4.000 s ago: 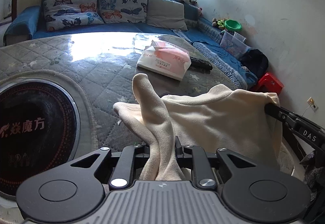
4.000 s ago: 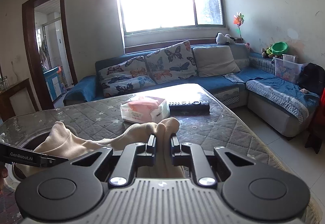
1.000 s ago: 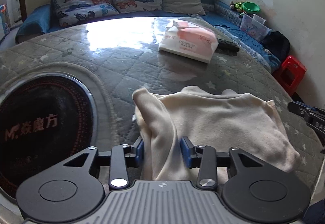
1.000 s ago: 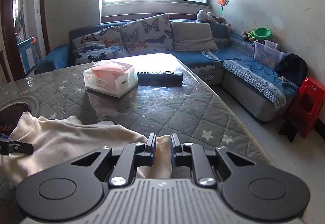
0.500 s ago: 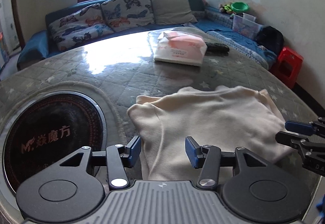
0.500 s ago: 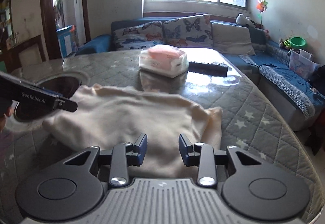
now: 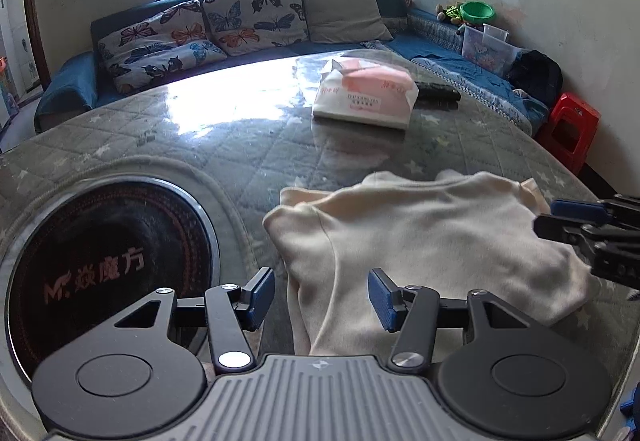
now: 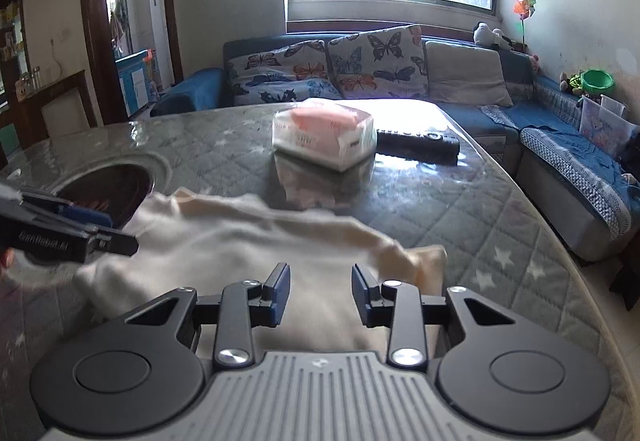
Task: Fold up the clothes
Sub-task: 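Lower the sweatshirt onto the quilted table and open both grippers, then press the folded sweatshirt flat with both grippers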
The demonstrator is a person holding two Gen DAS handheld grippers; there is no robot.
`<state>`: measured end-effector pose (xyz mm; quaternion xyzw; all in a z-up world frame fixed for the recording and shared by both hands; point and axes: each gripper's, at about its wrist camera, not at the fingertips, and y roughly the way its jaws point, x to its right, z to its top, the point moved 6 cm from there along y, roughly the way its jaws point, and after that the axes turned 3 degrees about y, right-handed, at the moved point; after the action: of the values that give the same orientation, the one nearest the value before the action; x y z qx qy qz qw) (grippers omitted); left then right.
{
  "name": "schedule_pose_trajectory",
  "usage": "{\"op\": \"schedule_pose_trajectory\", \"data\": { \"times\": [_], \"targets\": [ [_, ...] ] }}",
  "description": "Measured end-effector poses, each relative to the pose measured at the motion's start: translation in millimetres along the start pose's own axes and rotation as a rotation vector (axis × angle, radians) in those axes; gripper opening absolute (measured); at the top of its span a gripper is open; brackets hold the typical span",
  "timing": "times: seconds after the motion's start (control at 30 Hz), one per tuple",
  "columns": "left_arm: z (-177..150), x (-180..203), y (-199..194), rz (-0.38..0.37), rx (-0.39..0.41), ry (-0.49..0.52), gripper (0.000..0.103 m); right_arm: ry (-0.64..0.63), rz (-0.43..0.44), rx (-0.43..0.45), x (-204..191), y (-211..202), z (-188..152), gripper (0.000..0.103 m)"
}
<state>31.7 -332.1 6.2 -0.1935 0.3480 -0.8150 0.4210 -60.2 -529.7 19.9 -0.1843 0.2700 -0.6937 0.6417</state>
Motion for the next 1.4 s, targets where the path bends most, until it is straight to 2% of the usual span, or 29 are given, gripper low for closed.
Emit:
{"op": "schedule_pose_trajectory", "data": {
  "times": [0.17,0.4,0.73,0.93,1.1,1.4],
  "targets": [
    [20.3,-1.2,11.9,-0.001,-0.001,-0.017,0.055,0.008,0.008,-0.015,-5.0,33.0,16.4,0.034],
    [46.6,13.5,42.1,-0.034,-0.005,0.003,0.056,0.012,0.012,-0.041,-14.2,66.2,19.6,0.034],
    [48.1,22.8,78.9,-0.046,-0.044,0.025,0.057,0.038,0.011,-0.053,-10.2,81.4,14.3,0.035],
    [48.0,21.9,74.1,-0.040,-0.044,0.028,0.058,0.013,0.005,-0.035,-16.1,73.2,15.2,0.036],
    [44.2,21.9,60.6,-0.028,-0.032,0.040,0.059,-0.012,0.013,-0.019,-25.2,56.5,14.5,0.041],
    [30.6,30.1,31.6,-0.022,-0.014,0.080,0.066,-0.017,0.016,-0.031,-38.1,34.7,-6.0,0.049]
  ]
}}
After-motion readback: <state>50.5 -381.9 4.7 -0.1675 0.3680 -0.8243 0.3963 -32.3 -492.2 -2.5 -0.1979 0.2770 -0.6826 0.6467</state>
